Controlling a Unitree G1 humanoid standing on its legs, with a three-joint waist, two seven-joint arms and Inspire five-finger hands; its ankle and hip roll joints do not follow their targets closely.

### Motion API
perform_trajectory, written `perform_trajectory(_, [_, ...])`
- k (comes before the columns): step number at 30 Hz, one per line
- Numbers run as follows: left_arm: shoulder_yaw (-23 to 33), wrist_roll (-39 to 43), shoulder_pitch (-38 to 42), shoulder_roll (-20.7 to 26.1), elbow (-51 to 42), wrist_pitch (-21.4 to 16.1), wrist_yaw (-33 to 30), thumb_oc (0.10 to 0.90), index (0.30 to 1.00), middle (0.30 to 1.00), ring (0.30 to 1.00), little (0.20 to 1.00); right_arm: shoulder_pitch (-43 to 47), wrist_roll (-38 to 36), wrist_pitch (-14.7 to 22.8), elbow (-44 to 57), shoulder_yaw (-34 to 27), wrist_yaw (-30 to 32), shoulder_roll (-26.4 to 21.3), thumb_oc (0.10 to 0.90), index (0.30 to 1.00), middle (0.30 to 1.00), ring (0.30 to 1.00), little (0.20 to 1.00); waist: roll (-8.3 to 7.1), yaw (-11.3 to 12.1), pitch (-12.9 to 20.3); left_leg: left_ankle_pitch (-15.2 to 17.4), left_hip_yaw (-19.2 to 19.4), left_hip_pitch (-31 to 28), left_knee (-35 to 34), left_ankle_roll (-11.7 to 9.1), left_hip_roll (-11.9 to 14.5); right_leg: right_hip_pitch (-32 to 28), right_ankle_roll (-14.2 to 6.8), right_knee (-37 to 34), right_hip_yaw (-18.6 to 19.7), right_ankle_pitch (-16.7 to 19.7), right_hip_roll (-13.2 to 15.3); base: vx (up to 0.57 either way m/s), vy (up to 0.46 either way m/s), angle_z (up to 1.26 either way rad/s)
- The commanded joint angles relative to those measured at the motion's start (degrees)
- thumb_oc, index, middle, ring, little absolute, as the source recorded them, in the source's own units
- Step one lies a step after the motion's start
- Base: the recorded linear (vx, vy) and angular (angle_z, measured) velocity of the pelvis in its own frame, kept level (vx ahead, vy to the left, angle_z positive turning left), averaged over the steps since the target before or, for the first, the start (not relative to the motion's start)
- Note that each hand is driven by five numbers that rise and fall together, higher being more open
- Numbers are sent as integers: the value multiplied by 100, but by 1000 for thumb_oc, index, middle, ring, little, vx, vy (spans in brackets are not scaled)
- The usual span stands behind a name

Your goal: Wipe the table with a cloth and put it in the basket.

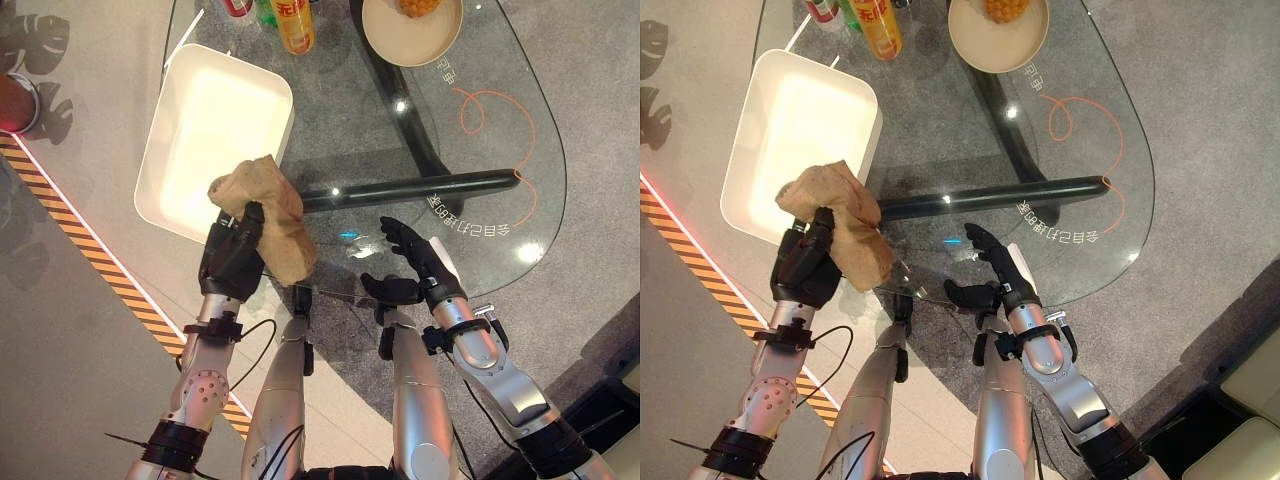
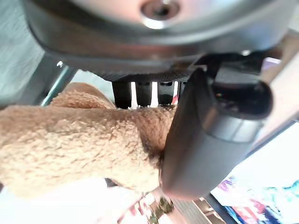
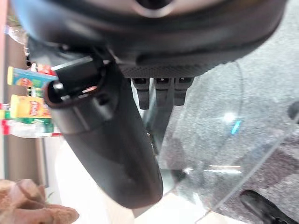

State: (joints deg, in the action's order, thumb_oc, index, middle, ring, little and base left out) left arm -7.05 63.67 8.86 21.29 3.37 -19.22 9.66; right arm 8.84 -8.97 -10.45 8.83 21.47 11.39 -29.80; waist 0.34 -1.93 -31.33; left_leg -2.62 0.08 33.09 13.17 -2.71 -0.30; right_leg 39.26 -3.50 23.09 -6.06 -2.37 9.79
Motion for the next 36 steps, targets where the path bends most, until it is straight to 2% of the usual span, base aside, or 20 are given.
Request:
perform_trajectory(1, [392,-944,256,240,-966,-776,-201,100,300,300,300,200,99,-10,99,428,63,-213,-244,800,900,900,900,900,134,-30,153,328,563,329,608,291,-369,-163,81,-521,182,277,-616,37,73,-5])
perform_trajectory(3, [457,-1111,377,311,-862,-873,-379,100,300,300,300,200,178,-91,14,354,157,-248,-259,800,900,900,900,900,141,-24,153,337,575,369,632,302,-368,-114,86,-488,195,260,-614,27,57,-4])
perform_trajectory(7, [544,-1801,614,483,-763,-1050,-1140,100,300,300,300,200,354,-263,-292,263,390,-306,-246,800,900,900,900,900,144,-9,153,334,585,484,684,300,-370,-9,110,-455,206,254,-616,24,58,-2])
perform_trajectory(12, [714,-2654,782,674,-635,-1080,-2100,100,300,300,300,200,420,-372,-539,185,543,-368,-254,800,900,900,900,900,152,6,153,330,588,619,746,286,-383,109,129,-421,206,255,-603,28,61,1])
perform_trajectory(13, [779,-3166,863,795,-496,-1032,-2624,100,300,300,300,200,450,-398,-609,124,608,-358,-251,800,900,900,900,900,160,2,153,335,598,697,794,278,-381,185,135,-390,224,257,-600,42,83,0])
perform_trajectory(17, [902,-3479,939,1024,-305,-1093,-3269,100,300,300,300,200,496,-478,-784,115,664,-401,-367,800,900,900,900,900,162,-2,153,357,644,947,910,277,-378,406,152,-337,201,252,-582,30,83,1])
perform_trajectory(26, [942,-4656,987,1276,-215,-917,-4560,100,300,300,300,200,540,-598,-1147,126,841,-575,-515,800,900,900,900,900,167,10,153,372,686,1287,989,305,-391,764,139,-332,235,303,-596,24,60,0])
perform_trajectory(36, [911,-5974,1193,1647,39,-312,-6029,100,300,300,300,200,623,-975,-1592,100,1091,-1305,-752,800,900,900,900,900,186,11,153,368,720,1583,1105,280,-385,1095,100,-270,251,355,-572,15,72,-1])
